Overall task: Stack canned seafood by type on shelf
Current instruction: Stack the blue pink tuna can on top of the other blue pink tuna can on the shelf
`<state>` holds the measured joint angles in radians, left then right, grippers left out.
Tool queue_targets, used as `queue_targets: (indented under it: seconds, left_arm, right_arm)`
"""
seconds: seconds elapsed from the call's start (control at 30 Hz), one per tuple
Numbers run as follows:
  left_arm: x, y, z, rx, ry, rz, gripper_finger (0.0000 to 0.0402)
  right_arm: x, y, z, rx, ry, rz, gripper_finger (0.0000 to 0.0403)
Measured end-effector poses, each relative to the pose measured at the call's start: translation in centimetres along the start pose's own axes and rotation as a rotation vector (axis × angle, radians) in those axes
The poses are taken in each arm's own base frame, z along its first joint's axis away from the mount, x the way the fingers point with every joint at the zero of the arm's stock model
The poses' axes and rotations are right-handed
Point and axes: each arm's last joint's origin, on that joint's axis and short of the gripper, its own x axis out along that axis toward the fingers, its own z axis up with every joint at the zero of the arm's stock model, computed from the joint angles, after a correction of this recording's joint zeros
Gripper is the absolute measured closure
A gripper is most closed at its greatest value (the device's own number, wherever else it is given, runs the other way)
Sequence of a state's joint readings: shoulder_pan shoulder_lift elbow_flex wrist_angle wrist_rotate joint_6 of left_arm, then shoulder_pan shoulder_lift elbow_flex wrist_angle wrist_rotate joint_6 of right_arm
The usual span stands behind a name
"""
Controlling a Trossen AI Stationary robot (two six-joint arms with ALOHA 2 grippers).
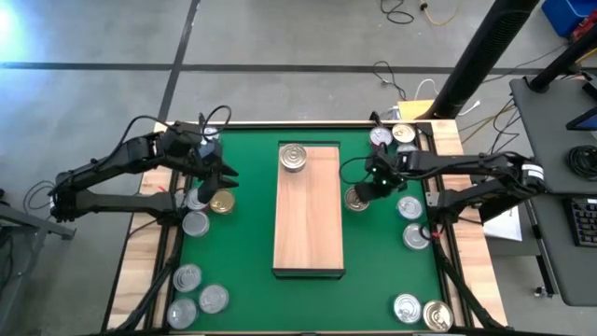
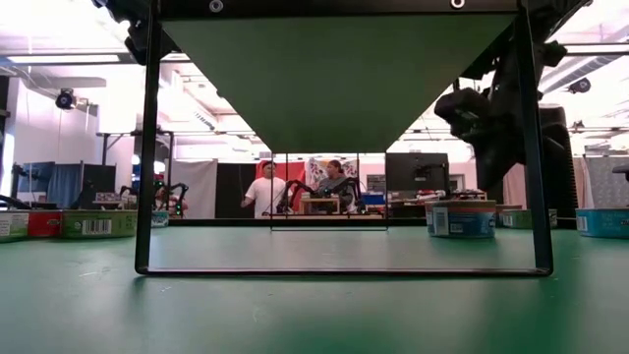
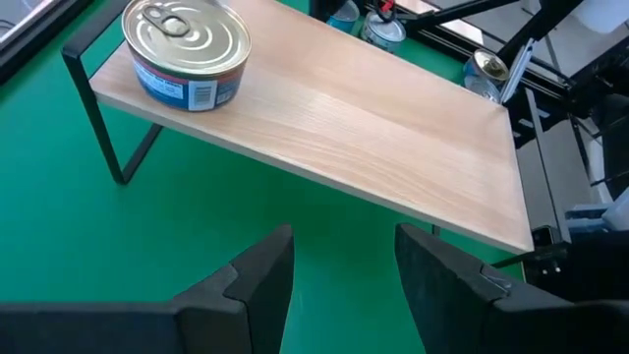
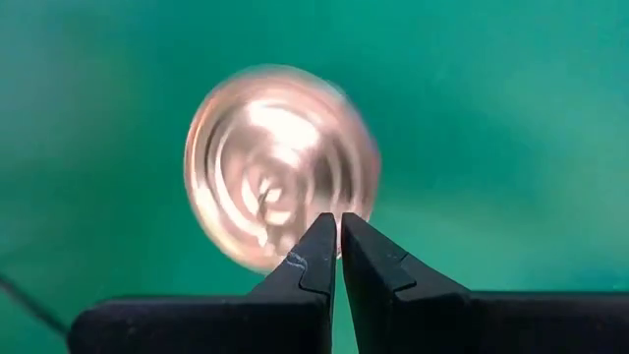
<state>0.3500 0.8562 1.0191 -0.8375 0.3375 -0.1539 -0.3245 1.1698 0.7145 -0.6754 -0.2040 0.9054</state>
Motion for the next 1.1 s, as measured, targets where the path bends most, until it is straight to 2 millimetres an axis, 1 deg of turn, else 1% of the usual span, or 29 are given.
queue_targets:
  seconds: [0.07,0.13,0.17,0.33,0.43,0.5,0.6,0.67,0.77,0.87,0.93,1.0,1.1]
  left_arm:
    - [0.0,0.0,0.0,0.001,0.000,0.000,0.0238]
    - [0.0,0.0,0.0,0.016,0.000,0.000,0.0238]
    - [0.0,0.0,0.0,0.028,0.001,-0.001,0.0238]
    - [0.3,0.2,-0.4,0.084,0.018,0.001,0.0238]
    - [0.7,0.4,-0.7,0.102,0.033,0.004,0.0238]
    - [1.1,0.4,-1.0,0.105,0.051,0.011,0.0238]
    - [1.9,0.2,-1.4,0.100,0.093,0.021,0.0238]
    - [2.5,-0.2,-1.7,0.079,0.116,0.035,0.0238]
    - [3.1,-0.9,-2.2,0.033,0.119,0.062,0.0238]
    - [3.7,-1.4,-3.1,-0.020,0.100,0.134,0.0238]
    - [4.4,-1.2,-4.1,-0.036,0.099,0.214,0.0238]
    - [5.4,-0.6,-5.8,-0.039,0.150,0.275,0.0238]
    - [6.9,0.4,-8.3,-0.034,0.246,0.308,0.0238]
  right_arm:
    - [0.1,0.2,-0.3,-0.013,0.032,0.019,0.0390]
    - [-0.3,0.7,-0.6,-0.031,0.043,0.049,0.0390]
    - [-0.7,1.0,-0.7,-0.043,0.039,0.069,0.0390]
    - [-3.9,3.1,-1.4,-0.148,-0.032,0.198,0.0390]
    - [-5.3,3.4,-2.3,-0.222,-0.064,0.244,0.0390]
    - [-5.6,3.1,-2.7,-0.241,-0.060,0.243,0.0390]
    - [-5.3,1.8,-3.1,-0.227,-0.070,0.113,0.0390]
    - [-5.1,1.1,-3.1,-0.262,-0.117,0.015,0.0390]
    - [-4.6,0.6,-2.9,-0.390,-0.161,-0.074,0.0390]
    - [-4.0,0.9,-2.3,-0.537,-0.175,-0.091,0.0390]
    - [-3.3,1.2,-2.0,-0.623,-0.167,-0.105,0.0390]
    - [-2.3,1.4,-1.7,-0.702,-0.151,-0.116,0.0390]
    - [-0.4,1.6,-1.4,-0.810,-0.134,-0.118,0.0390]
